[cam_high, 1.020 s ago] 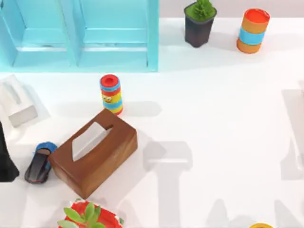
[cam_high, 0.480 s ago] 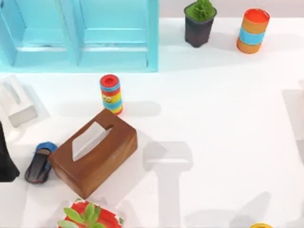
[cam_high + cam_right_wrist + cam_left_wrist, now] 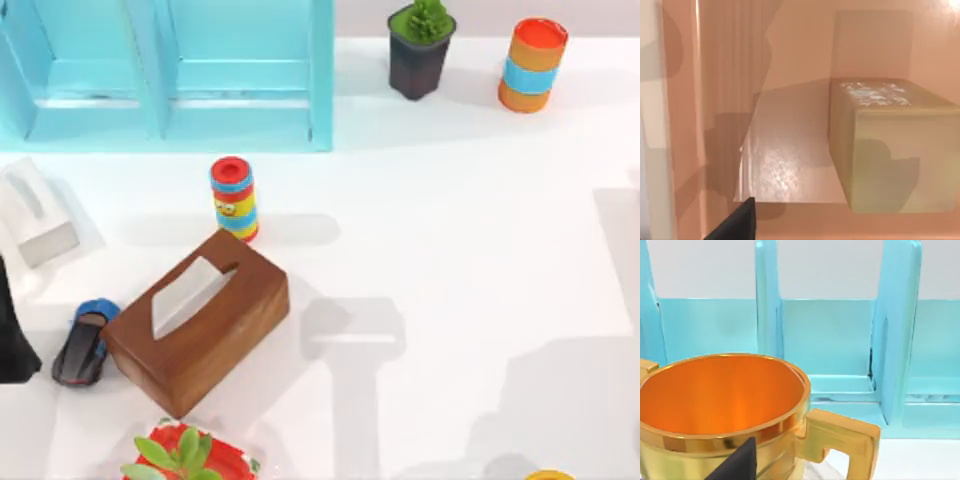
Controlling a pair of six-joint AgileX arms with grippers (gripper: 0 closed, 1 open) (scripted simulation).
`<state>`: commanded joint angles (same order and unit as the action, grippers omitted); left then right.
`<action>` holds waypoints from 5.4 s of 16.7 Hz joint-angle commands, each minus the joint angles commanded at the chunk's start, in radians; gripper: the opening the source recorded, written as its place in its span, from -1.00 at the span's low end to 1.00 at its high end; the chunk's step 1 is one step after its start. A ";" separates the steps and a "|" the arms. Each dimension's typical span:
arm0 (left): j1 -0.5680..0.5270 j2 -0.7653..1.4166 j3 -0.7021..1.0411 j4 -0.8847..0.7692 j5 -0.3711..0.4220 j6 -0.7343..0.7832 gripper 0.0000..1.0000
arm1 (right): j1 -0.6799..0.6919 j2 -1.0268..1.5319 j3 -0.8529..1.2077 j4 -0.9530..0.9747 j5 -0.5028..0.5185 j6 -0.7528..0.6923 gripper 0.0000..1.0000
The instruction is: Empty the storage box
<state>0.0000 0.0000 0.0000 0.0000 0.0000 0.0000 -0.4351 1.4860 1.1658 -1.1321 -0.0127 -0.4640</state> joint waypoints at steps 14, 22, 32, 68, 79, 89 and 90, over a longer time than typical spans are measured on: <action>0.000 0.000 0.000 0.000 0.000 0.000 1.00 | -0.045 0.155 0.028 0.003 0.002 -0.037 1.00; 0.000 0.000 0.000 0.000 0.000 0.000 1.00 | -0.043 0.237 -0.175 0.290 0.003 -0.033 1.00; 0.000 0.000 0.000 0.000 0.000 0.000 1.00 | -0.043 0.237 -0.175 0.290 0.003 -0.033 -0.06; 0.000 0.000 0.000 0.000 0.000 0.000 1.00 | -0.011 0.162 0.264 -0.227 0.003 -0.002 -1.00; 0.000 0.000 0.000 0.000 0.000 0.000 1.00 | 0.651 0.650 0.674 -0.141 0.012 0.669 -1.00; 0.000 0.000 0.000 0.000 0.000 0.000 1.00 | 0.788 0.766 0.749 -0.103 0.014 0.811 -1.00; 0.000 0.000 0.000 0.000 0.000 0.000 1.00 | 0.789 0.770 0.737 -0.089 0.015 0.811 -1.00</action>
<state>0.0000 0.0000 0.0000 0.0000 0.0000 0.0000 0.3535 2.2561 1.9024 -1.2215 0.0019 0.3465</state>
